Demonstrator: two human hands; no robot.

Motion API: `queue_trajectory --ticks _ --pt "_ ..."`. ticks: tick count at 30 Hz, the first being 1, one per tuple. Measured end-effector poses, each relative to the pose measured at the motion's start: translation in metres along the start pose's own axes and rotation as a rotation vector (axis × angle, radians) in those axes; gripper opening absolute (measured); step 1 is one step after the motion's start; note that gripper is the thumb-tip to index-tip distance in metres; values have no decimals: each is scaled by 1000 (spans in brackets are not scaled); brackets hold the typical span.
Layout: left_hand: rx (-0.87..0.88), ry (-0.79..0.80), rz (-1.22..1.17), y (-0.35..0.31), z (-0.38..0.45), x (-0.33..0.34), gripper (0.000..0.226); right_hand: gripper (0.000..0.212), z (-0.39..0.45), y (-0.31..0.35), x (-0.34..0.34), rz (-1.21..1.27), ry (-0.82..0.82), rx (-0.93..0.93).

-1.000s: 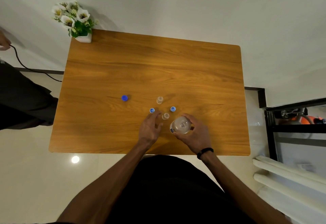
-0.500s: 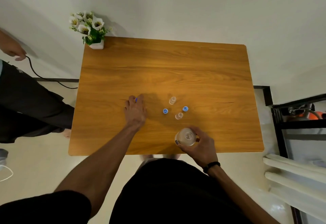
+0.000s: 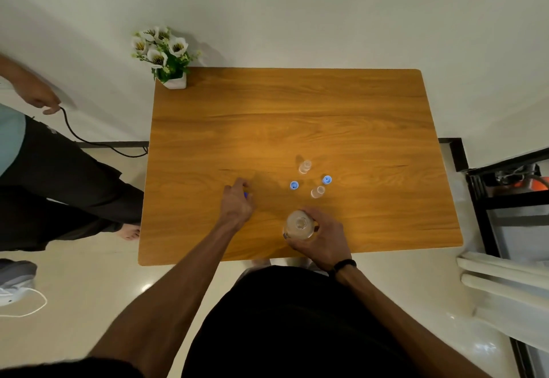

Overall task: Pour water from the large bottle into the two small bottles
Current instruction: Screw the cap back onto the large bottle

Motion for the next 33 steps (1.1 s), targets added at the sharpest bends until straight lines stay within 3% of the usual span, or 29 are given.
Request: queue_trajectory --ticks 2,5,7,9,13,24,29,33 --pt "-57 21 -141 -9 -11 -1 30 69 4 7 6 9 1 -4" --pt "-117 96 -582 -28 -34 -4 21 59 11 18 12 20 15 -18" --pt "-51 99 -790 -37 -51 -9 16 52 17 23 16 34 34 -15" --pt "34 71 -846 -42 -65 -14 17 55 23 29 18 32 66 -9" --pt "145 42 -816 -46 -74 -21 18 59 29 37 21 26 82 -9" --pt "332 -4 -396 -44 -84 -21 19 52 35 48 19 -62 105 -4" --pt "355 -1 -332 -48 -86 -22 24 49 36 48 18 -98 81 -29" --pt "381 -100 -324 -57 -85 -23 16 39 40 52 17 -175 64 -76"
Point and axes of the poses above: each hand's wrist, its own z-axis towards the middle knuckle, its own x-axis out of the palm, y = z × x, the point moved 1 cm from there along z, towards the middle knuckle, and after that the axes turned 2 degrees about -z, right-handed, at the moved point
